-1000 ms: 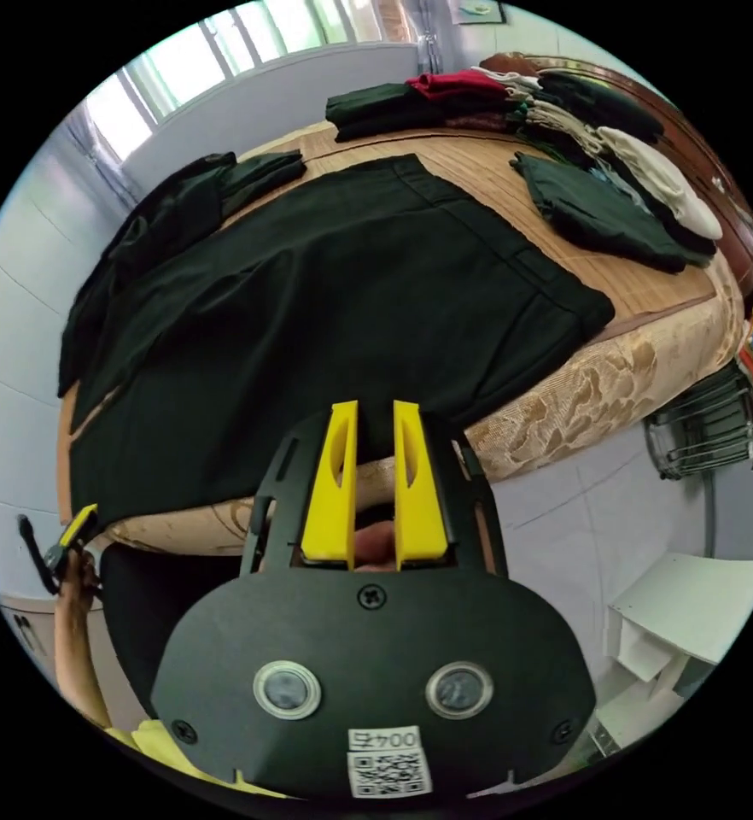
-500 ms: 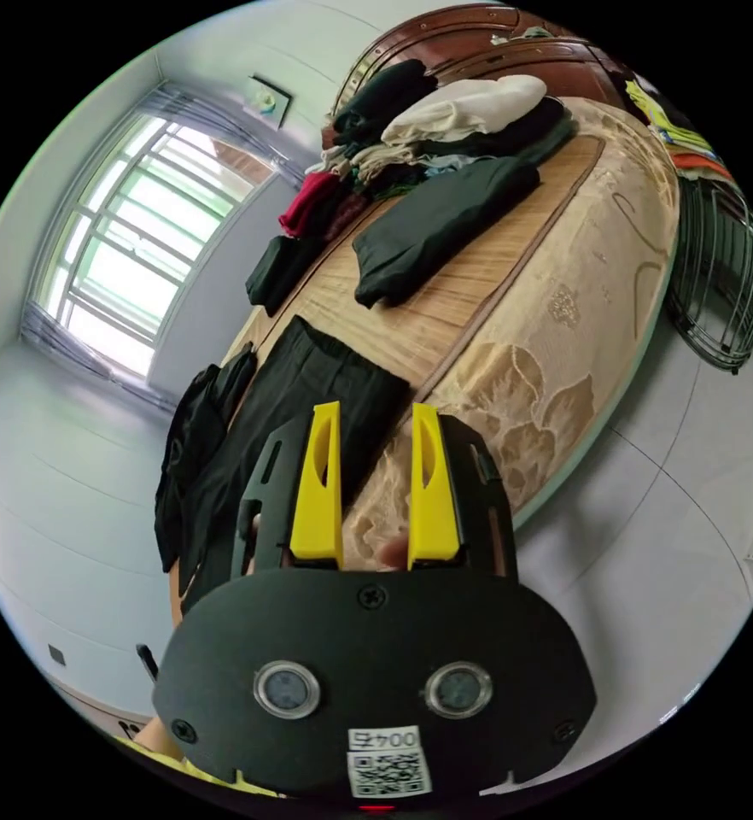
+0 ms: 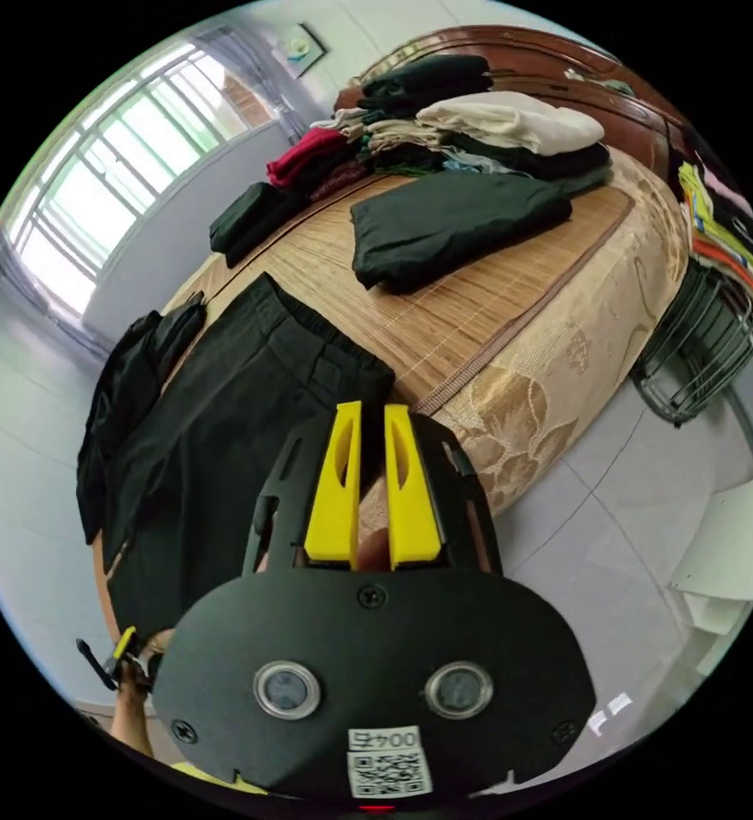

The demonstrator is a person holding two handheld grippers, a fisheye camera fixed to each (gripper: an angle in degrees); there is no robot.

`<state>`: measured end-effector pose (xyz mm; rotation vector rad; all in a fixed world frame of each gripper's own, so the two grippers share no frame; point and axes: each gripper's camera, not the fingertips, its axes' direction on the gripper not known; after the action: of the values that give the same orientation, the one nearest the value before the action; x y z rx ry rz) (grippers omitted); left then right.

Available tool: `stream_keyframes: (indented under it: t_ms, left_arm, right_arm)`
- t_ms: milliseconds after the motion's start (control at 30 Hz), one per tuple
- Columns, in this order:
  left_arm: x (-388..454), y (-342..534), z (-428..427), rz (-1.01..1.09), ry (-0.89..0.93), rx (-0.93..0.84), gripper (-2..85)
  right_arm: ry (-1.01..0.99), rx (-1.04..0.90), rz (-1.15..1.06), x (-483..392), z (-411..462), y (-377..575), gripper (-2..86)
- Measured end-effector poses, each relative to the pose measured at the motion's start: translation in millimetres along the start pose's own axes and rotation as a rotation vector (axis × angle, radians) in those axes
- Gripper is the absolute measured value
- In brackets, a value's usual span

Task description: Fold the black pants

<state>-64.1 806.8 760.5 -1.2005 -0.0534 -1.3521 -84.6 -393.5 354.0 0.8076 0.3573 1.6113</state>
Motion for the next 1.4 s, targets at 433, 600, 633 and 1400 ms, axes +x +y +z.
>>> stream_keyframes:
  t_ms: [433,600,633,1400]
  left_arm:
    - [-2.8,14.6,-0.2,0.014,-0.007,0.003,0.1]
    - [-6.6,20.5,1.1,0.018,-0.010,0.003,0.2]
    - [-9.1,22.3,1.5,0.017,-0.003,0.004,0.2]
    - [-61.8,52.4,11.1,-0.016,0.085,0.017,0.2]
  right_arm:
    - [-0.193,0.056,0.054,11.5,-52.3,34.3,8.7]
    - [-0.239,-0.176,-0.119,-69.5,-39.0,64.8,8.6]
    - [-0.179,-0.233,-0.153,-89.9,-29.6,72.5,7.7]
    - [0.137,-0.263,-0.366,-243.7,2.7,126.5,9.2]
